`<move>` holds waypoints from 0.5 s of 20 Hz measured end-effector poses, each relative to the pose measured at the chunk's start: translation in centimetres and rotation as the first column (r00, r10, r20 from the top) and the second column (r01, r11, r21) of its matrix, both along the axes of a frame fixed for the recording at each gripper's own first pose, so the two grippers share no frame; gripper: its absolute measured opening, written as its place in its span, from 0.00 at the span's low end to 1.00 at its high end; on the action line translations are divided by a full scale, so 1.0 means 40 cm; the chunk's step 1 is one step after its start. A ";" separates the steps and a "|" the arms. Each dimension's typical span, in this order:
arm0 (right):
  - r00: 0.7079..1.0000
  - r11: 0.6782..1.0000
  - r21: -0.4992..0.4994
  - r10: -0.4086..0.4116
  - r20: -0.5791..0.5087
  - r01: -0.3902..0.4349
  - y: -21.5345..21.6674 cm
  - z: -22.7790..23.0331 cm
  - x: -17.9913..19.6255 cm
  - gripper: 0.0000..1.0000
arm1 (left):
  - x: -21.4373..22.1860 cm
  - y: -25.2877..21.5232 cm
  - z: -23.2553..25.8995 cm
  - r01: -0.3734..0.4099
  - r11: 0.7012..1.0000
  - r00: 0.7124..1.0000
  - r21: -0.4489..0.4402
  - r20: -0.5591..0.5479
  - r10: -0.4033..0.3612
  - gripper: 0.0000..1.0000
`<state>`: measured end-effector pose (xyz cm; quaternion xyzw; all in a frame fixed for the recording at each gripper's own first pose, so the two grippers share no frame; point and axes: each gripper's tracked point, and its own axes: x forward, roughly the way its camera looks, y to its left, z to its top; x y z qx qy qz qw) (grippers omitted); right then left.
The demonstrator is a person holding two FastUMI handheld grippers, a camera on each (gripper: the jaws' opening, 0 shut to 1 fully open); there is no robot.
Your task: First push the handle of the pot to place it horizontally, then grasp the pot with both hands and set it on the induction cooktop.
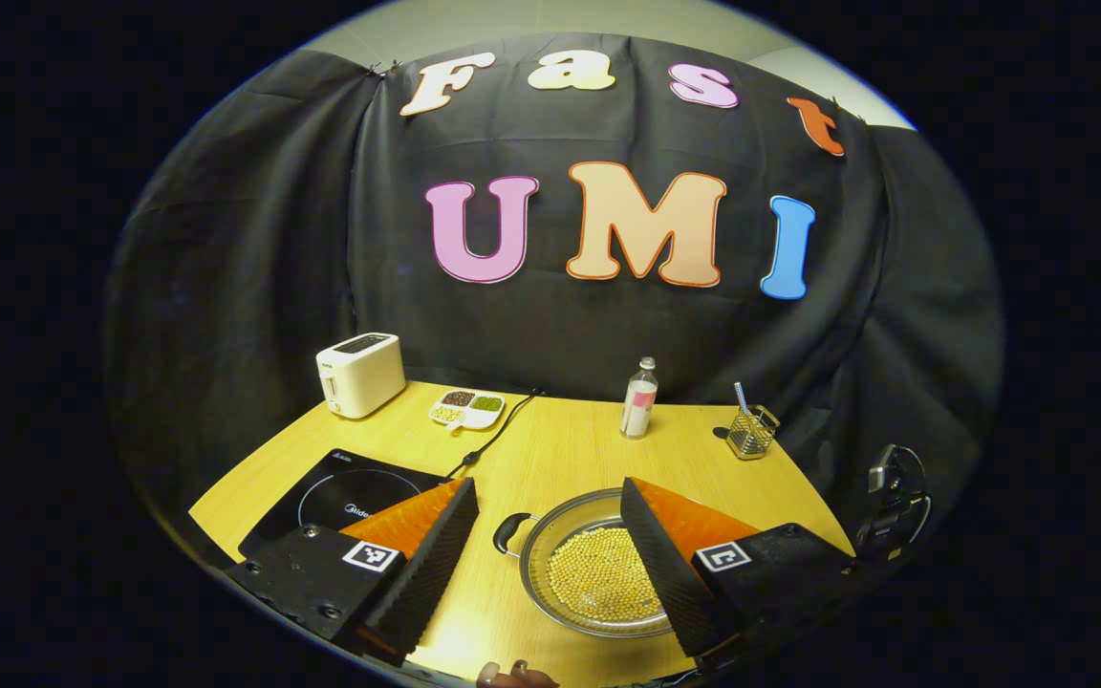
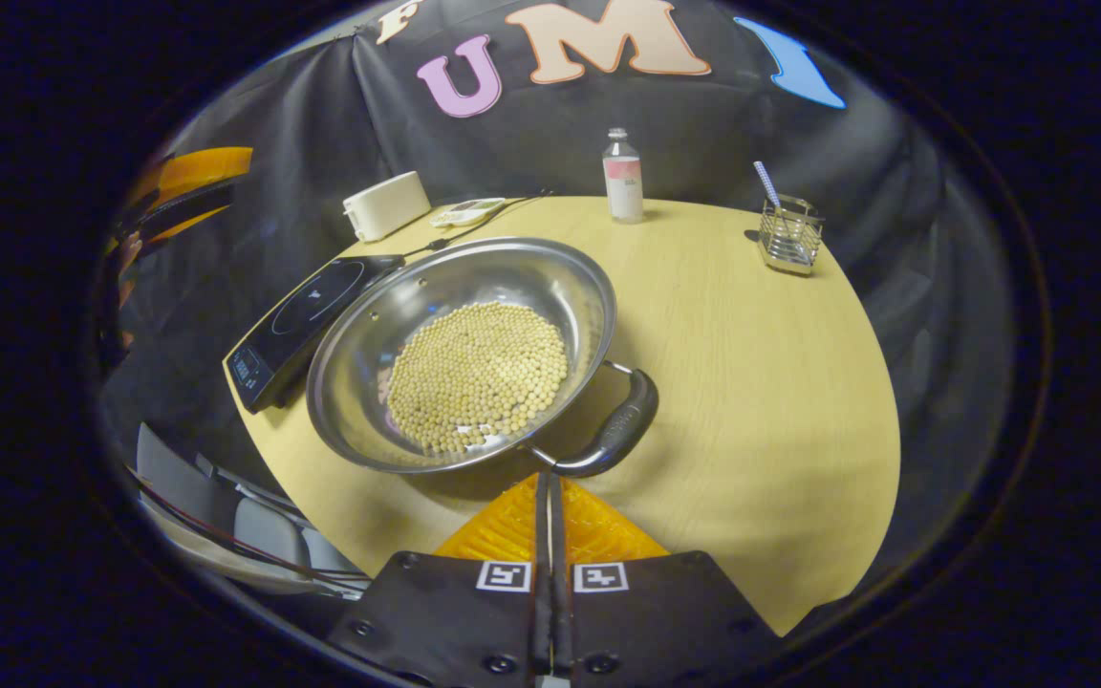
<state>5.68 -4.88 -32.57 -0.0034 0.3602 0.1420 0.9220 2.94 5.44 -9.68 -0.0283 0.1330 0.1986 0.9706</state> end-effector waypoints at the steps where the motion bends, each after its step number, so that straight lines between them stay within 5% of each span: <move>1: 1.000 1.000 -0.003 0.002 0.000 -0.002 -0.004 0.000 0.008 0.01 | 0.000 0.002 0.000 -0.008 1.000 1.000 -0.004 0.002 0.008 0.97; 10: 1.000 1.000 -0.025 0.004 0.010 -0.004 -0.040 0.007 0.076 0.02 | -0.023 0.026 -0.007 -0.066 0.998 0.998 -0.012 0.001 0.066 0.97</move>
